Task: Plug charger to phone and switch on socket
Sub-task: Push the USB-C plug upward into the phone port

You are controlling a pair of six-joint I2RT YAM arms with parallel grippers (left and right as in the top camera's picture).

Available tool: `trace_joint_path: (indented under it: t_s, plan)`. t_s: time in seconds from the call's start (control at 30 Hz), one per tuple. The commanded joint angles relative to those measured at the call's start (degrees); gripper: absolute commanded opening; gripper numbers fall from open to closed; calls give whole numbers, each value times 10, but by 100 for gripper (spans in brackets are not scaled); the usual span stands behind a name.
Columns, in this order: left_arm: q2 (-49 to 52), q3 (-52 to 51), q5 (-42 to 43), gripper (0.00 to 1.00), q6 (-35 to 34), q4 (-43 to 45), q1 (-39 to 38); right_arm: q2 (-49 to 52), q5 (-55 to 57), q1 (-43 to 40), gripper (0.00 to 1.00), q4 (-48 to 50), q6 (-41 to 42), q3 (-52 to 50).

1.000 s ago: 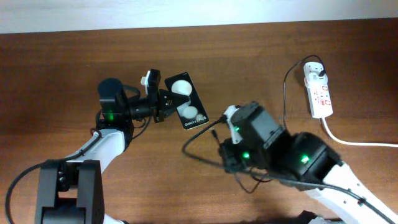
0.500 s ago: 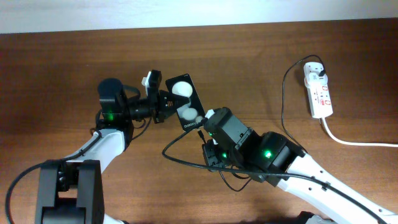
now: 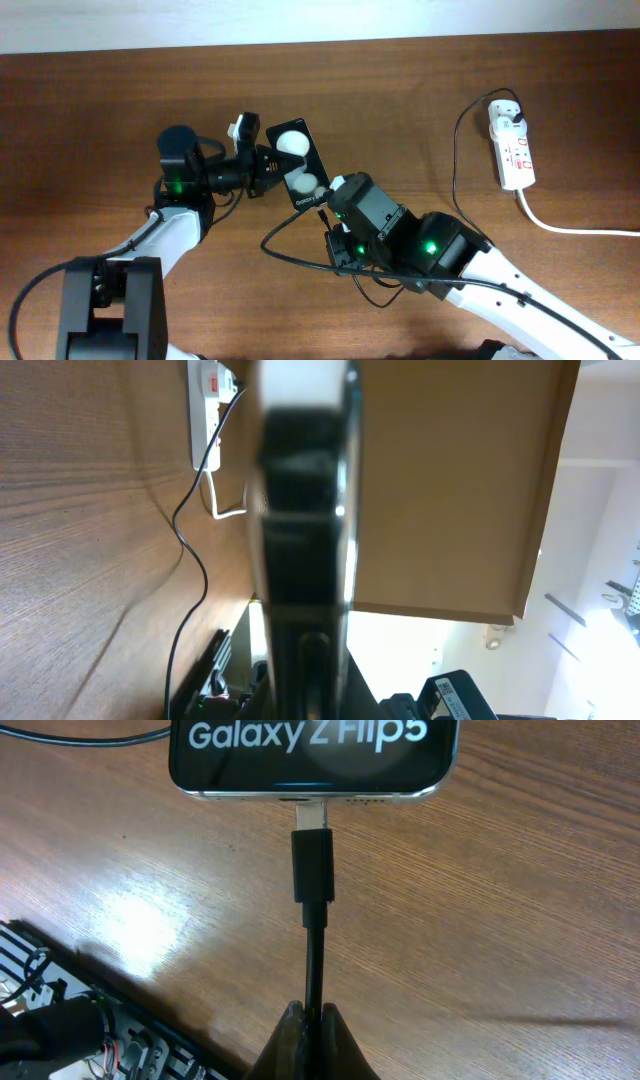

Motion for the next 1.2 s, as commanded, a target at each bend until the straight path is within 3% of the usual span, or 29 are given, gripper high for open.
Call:
trace_joint_path:
  t_s: [0.0,0.33,0.9,1.17]
  plan:
    - [-1,11,-9,0,14,5,0,0,-4,3,4,2,3,-1]
    - [-1,11,-15,0,41,5,0,0,-15,3,4,6,3,-1]
    - [-1,11,16,0,7,1,0,0,-16,3,4,-3,18,-1]
    - [-1,11,19,0,24,1,0,0,-16,3,4,2,18,-1]
